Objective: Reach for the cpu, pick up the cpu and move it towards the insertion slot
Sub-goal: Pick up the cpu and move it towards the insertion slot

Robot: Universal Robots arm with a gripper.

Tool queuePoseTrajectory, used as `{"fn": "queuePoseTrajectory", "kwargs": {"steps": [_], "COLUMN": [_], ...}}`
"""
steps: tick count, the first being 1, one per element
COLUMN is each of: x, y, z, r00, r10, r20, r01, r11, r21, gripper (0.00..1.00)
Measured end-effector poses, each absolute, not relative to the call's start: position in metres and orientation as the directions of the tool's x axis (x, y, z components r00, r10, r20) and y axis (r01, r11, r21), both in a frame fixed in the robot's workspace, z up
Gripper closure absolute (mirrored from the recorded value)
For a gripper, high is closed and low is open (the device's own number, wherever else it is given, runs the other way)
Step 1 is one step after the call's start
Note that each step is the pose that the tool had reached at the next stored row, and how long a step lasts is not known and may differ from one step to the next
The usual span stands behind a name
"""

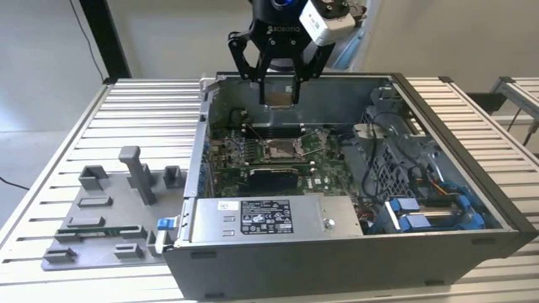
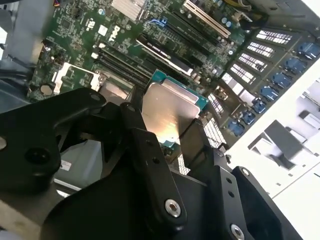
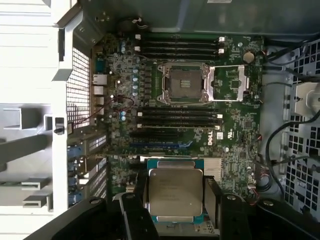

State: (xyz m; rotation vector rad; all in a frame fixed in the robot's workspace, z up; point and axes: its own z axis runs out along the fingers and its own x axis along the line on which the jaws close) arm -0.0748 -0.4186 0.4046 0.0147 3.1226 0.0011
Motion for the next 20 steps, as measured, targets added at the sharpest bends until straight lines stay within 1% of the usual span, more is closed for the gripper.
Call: {"fn": "queuePoseTrajectory", "kwargs": {"steps": [20], "x": [-0.062], "y": [-0.377], "z": [0.397], "r00": [-1.0], "r10": [0.02], "r20": [-0.019], "r01": [0.02], "r11": [1.0], "r21": [0.001], "gripper": [1.0]}}
